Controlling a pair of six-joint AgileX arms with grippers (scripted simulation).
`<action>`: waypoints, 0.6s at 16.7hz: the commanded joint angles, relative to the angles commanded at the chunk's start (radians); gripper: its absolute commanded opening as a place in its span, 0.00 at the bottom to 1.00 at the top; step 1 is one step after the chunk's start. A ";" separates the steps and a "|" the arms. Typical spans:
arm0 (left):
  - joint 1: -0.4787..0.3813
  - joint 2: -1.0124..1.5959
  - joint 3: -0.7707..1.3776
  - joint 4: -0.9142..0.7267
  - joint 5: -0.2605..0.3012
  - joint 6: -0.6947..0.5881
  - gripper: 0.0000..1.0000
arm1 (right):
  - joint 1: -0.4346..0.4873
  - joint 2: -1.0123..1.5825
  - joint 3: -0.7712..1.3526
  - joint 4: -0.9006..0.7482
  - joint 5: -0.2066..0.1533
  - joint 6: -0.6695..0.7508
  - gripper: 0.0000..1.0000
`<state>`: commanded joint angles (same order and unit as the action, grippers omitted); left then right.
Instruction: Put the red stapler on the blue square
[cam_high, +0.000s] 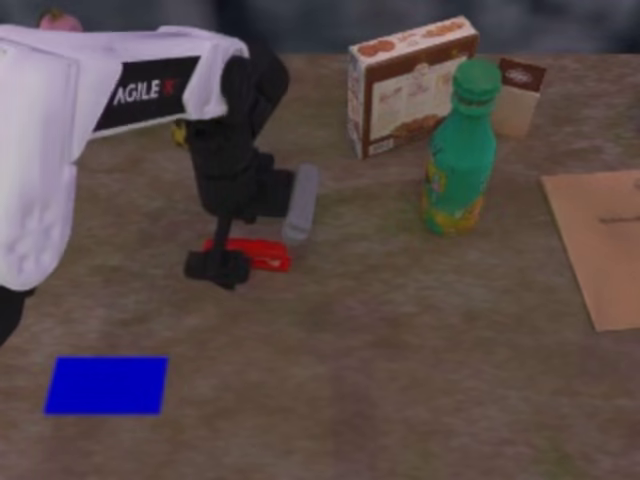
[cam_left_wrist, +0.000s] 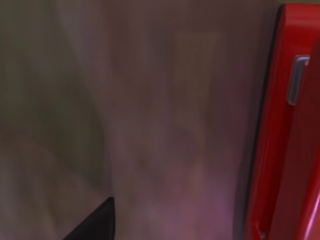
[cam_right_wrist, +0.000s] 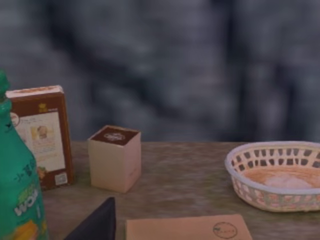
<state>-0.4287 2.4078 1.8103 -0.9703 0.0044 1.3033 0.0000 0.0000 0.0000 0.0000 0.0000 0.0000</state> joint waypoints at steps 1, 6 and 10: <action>0.000 0.000 0.000 0.000 0.000 0.000 1.00 | 0.000 0.000 0.000 0.000 0.000 0.000 1.00; 0.000 0.000 0.000 0.000 0.000 0.000 0.77 | 0.000 0.000 0.000 0.000 0.000 0.000 1.00; 0.000 0.000 0.000 0.000 0.000 0.000 0.47 | 0.000 0.000 0.000 0.000 0.000 0.000 1.00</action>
<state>-0.4287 2.4078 1.8103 -0.9703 0.0044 1.3033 0.0000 0.0000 0.0000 0.0000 0.0000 0.0000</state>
